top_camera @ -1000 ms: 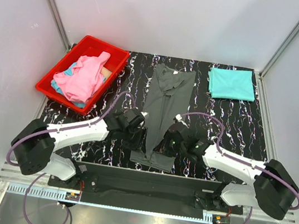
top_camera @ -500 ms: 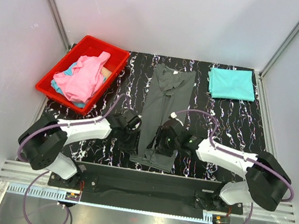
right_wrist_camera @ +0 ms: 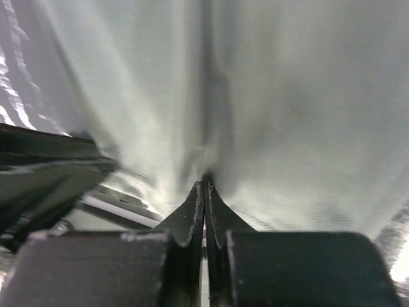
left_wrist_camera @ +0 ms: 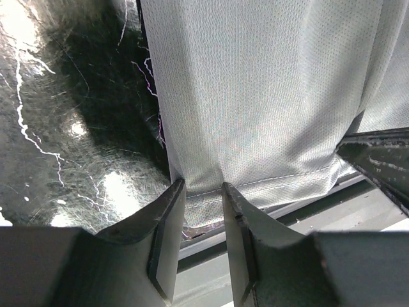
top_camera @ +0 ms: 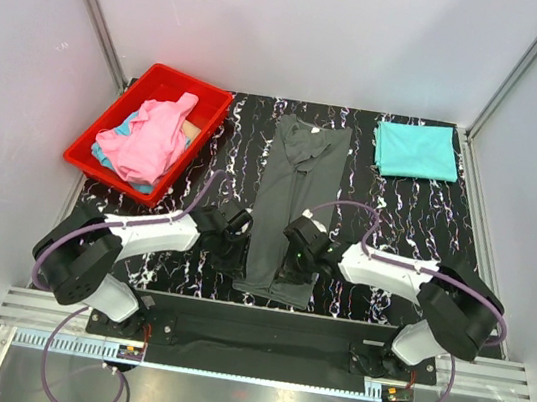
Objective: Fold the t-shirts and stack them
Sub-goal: Fold the tshirt
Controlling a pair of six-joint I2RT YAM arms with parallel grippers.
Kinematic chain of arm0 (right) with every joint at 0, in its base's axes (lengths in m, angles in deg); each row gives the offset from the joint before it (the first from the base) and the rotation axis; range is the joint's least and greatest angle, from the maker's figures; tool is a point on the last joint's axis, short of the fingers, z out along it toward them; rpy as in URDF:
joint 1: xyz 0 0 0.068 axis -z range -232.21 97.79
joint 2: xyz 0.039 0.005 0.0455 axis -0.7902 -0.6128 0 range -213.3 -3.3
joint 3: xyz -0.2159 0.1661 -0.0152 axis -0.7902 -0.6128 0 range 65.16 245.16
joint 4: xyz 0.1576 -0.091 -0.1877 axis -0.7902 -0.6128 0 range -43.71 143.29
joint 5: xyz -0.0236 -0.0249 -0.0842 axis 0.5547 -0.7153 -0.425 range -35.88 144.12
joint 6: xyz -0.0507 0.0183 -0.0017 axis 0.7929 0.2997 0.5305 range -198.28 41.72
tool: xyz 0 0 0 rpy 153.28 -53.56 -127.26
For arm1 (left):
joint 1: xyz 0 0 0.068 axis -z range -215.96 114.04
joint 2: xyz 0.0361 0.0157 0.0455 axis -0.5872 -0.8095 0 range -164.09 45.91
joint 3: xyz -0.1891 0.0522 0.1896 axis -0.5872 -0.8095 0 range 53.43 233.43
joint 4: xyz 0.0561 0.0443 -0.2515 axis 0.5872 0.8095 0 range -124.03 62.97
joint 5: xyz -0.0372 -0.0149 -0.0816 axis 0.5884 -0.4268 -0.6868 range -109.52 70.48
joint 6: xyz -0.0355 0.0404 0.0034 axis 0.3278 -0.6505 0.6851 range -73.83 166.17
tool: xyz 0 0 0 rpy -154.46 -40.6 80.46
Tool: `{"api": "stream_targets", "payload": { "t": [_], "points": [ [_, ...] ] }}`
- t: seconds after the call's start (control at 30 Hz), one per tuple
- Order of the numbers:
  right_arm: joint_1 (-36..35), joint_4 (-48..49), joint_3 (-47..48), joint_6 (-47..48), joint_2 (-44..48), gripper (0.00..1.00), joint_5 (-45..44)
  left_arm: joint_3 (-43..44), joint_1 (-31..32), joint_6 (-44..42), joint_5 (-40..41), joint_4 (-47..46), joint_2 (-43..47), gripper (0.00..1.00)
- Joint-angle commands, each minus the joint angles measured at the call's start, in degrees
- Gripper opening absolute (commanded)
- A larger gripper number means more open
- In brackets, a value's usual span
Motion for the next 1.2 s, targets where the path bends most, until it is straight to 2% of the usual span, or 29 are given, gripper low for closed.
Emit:
{"api": "stream_targets", "payload": {
  "t": [0.0,0.1,0.27,0.37,0.57,0.63,0.67,0.73,0.83,0.87,0.9,0.97,1.07,1.17],
  "points": [
    [-0.99,3.16,-3.23,1.02,3.19,0.01,-2.2,-0.91,-0.11,0.71,3.03,-0.88,-1.09,0.36],
    [-1.17,5.82,-5.35,2.34,1.88,0.03,-1.23,-0.91,-0.1,1.15,4.6,0.0,-1.53,0.36],
    [-1.0,2.67,-4.56,3.4,2.13,0.08,-3.76,0.05,0.16,1.24,4.7,2.02,0.83,0.36],
    [-1.0,0.56,-2.98,3.57,5.38,0.13,-3.52,2.07,0.07,1.24,4.35,3.34,4.08,0.39],
    [-1.08,2.74,2.03,4.54,4.17,0.19,2.37,2.78,-0.19,1.94,3.12,1.84,6.38,0.41],
    [-1.08,3.8,3.17,4.63,2.59,0.23,3.25,2.34,-0.54,1.5,3.21,1.84,5.07,0.41],
    [-1.0,3.89,3.52,4.63,1.27,0.3,3.34,1.99,-0.63,1.24,3.03,1.58,4.63,0.41],
    [-1.0,5.47,3.44,4.72,0.04,0.32,3.6,0.59,-0.9,1.33,2.51,0.53,3.84,0.41],
    [-1.0,4.34,3.53,4.89,-2.69,0.27,2.47,-0.99,-1.16,1.41,2.24,-1.32,2.61,0.41],
    [-1.08,3.46,3.44,4.98,-3.39,0.22,1.77,-1.26,-1.25,1.41,2.33,-1.41,2.08,0.41],
    [-1.08,3.28,2.31,4.98,-3.48,0.12,1.41,-1.44,-1.34,1.41,2.85,-1.23,1.72,0.41],
    [-1.08,5.81,0.55,4.98,-2.87,0.06,2.02,-1.96,-1.34,1.5,3.9,-0.62,0.84,0.41],
    [-1.08,6.79,-1.13,5.5,-2.26,0.04,2.46,-1.62,-1.42,1.76,5.49,0.43,0.58,0.41],
    [-1.08,6.18,-0.52,6.56,-0.68,0.07,2.46,0.4,-1.34,1.42,6.72,2.98,2.24,0.41]
  ]
}}
